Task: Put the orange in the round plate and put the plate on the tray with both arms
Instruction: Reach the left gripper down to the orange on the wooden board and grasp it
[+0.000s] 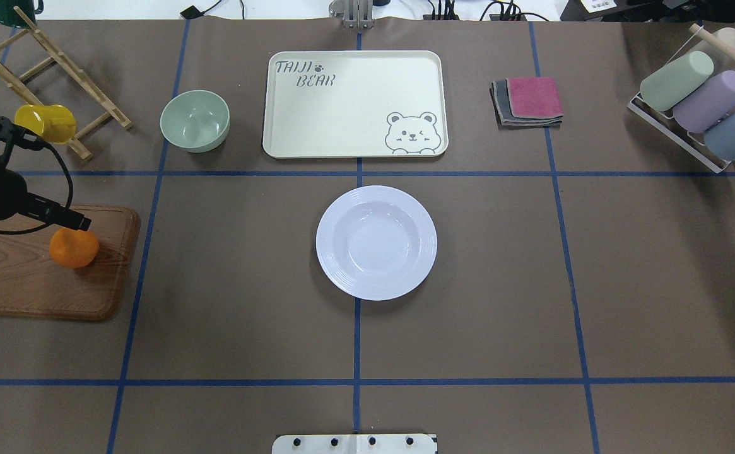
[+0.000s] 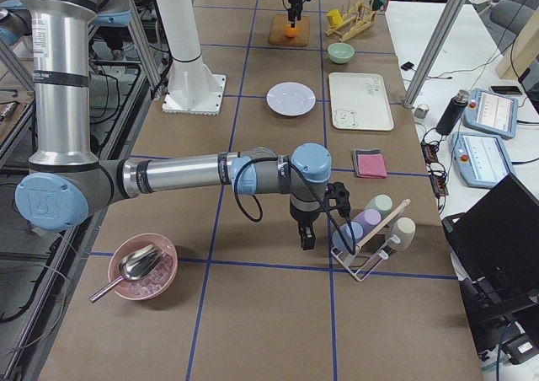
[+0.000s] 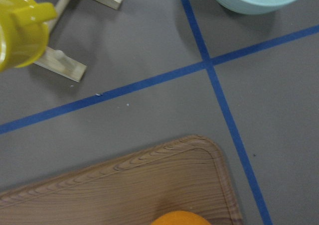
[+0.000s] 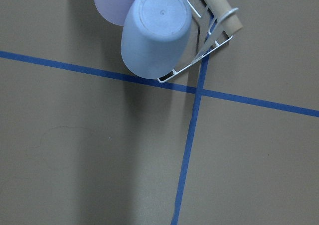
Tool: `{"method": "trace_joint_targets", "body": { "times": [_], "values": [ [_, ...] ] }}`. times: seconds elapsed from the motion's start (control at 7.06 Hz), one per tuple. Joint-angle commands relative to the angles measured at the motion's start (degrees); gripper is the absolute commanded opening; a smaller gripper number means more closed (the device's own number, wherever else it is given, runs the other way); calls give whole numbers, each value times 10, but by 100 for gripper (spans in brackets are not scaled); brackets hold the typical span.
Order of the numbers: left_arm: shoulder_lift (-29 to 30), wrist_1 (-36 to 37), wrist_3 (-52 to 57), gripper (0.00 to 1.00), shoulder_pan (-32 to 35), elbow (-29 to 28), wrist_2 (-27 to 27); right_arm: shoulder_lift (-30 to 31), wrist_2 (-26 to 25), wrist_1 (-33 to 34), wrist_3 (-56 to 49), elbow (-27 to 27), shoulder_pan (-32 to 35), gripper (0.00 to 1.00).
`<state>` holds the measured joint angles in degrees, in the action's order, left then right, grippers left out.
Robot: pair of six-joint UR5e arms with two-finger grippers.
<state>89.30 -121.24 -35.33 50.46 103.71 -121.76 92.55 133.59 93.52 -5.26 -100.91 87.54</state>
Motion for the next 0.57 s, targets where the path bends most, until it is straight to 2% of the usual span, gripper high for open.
{"method": "trace_joint_targets", "body": {
  "times": [0.0,0.42],
  "values": [
    [-13,-4,-3,100,-12,0,12,0,1,0,1,0,0,100],
    [-21,-5,-4,100,-30,-10,16,0,1,0,0,2,0,100]
  ]
}}
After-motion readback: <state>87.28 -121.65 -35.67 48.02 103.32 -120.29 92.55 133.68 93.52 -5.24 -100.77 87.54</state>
